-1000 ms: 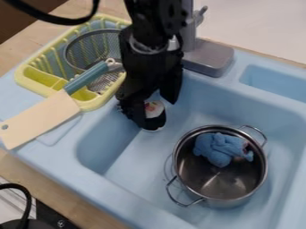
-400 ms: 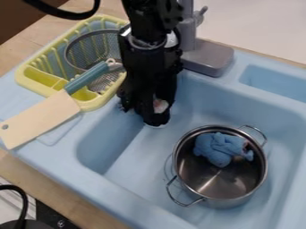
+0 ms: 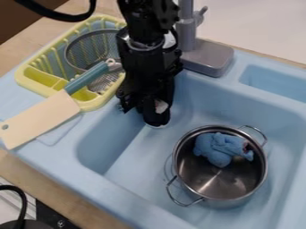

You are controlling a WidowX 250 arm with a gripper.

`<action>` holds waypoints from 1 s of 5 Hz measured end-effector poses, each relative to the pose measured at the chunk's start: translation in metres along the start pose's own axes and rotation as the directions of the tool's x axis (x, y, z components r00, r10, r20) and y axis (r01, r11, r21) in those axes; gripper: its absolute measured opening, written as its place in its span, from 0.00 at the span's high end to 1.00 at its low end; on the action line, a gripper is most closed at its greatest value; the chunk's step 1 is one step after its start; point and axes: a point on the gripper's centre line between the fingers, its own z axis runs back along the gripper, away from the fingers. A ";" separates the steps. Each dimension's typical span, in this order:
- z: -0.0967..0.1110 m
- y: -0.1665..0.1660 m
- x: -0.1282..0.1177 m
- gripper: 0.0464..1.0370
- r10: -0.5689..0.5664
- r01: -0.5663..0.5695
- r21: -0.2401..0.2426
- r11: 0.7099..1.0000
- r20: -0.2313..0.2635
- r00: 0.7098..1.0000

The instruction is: Put the sushi inside the pot

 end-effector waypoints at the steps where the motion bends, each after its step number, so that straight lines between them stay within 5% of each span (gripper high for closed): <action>1: 0.012 0.010 -0.004 0.69 -0.056 0.055 0.007 0.998 0.018 0.998; 3: 0.041 0.008 -0.007 0.69 -0.098 0.100 -0.035 0.994 0.047 0.994; 5: 0.066 0.012 -0.038 0.69 -0.226 0.230 -0.086 0.969 0.057 0.972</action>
